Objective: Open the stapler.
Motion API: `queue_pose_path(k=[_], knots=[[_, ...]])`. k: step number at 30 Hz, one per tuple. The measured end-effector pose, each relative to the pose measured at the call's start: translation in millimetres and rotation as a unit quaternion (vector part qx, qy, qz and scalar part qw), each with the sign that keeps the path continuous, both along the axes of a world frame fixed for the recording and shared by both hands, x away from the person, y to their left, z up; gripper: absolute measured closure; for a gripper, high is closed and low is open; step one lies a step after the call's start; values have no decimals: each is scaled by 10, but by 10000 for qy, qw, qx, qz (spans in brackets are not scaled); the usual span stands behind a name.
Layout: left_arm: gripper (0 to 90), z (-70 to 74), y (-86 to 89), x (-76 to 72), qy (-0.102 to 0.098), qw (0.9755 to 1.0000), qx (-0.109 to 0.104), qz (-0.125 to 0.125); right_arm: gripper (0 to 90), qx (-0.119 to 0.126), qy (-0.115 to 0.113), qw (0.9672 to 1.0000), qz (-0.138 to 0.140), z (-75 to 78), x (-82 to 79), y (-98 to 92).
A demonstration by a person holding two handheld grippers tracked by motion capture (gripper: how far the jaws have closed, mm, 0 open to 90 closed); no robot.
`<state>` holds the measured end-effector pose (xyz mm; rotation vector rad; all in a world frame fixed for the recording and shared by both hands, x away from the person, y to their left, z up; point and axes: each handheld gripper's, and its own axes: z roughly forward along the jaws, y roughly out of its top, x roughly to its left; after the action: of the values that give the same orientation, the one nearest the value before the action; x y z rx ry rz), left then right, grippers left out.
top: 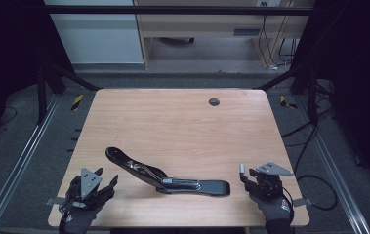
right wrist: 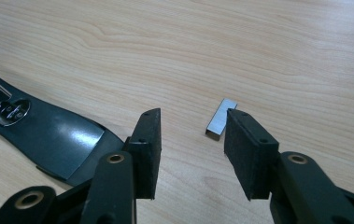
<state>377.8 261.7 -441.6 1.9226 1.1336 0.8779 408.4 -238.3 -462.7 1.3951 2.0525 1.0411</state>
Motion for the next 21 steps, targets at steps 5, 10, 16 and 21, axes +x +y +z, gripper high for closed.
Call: queue_pose_path(k=[5,10,16,21], knots=[[430,-19,8,18,16,10000,26,14,575,-53,6,10000,-12,13,51,0],[433,-51,18,51,51,9999,95,36,600,-113,-48,9999,-28,26,132,-3],[433,-74,45,77,80,9999,84,79,616,-194,40,9998,-75,30,247,43],[435,-66,41,70,60,9999,107,58,631,-297,99,9994,-173,19,359,70]])
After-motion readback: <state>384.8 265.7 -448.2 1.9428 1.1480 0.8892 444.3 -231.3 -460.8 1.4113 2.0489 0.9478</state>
